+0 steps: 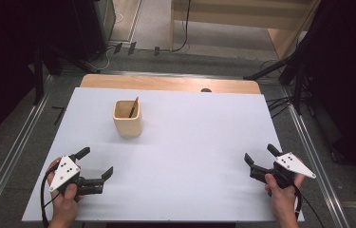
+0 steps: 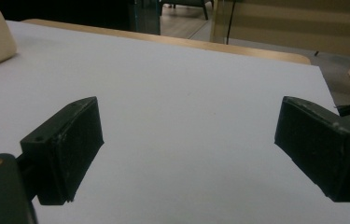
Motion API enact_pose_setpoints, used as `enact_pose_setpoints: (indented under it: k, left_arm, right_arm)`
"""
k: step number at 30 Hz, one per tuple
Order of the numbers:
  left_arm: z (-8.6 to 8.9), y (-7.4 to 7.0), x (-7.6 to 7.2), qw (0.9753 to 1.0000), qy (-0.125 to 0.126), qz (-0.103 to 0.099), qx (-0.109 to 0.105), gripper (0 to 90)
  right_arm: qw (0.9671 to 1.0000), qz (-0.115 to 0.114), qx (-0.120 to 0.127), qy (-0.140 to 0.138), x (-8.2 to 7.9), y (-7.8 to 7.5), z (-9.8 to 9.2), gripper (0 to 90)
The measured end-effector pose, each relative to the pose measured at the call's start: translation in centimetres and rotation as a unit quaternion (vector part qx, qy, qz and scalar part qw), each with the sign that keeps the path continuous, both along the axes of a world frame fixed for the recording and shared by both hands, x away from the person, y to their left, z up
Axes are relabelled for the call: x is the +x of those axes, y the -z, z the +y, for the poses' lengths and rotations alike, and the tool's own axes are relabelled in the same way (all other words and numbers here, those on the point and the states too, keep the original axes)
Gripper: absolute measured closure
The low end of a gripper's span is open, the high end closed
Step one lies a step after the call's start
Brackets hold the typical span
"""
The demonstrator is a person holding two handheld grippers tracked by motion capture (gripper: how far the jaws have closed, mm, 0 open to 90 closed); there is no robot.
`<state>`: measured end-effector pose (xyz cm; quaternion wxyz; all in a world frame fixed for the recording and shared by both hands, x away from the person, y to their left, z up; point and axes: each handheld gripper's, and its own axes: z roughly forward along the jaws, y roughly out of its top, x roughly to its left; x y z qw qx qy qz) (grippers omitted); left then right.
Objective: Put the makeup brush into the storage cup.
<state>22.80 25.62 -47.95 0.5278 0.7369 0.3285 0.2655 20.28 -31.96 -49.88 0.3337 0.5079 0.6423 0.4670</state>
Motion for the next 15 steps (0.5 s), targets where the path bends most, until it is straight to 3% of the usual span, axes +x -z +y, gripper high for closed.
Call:
enact_pose_setpoints:
  k: [4, 15]
  left_arm:
    - [0.08, -0.01, 0.03, 1.0000, 0.000, -0.001, -0.002, 0.0]
    - [0.09, -0.04, 0.06, 1.0000, -0.001, 0.000, -0.002, 0.0]
  right_arm:
    - [0.9999, 0.001, 0.011, 0.004, 0.07, 0.13, -0.28, 8.2]
    - [1.0000, 0.004, -0.002, -0.007, 0.09, 0.34, 0.47, 8.1]
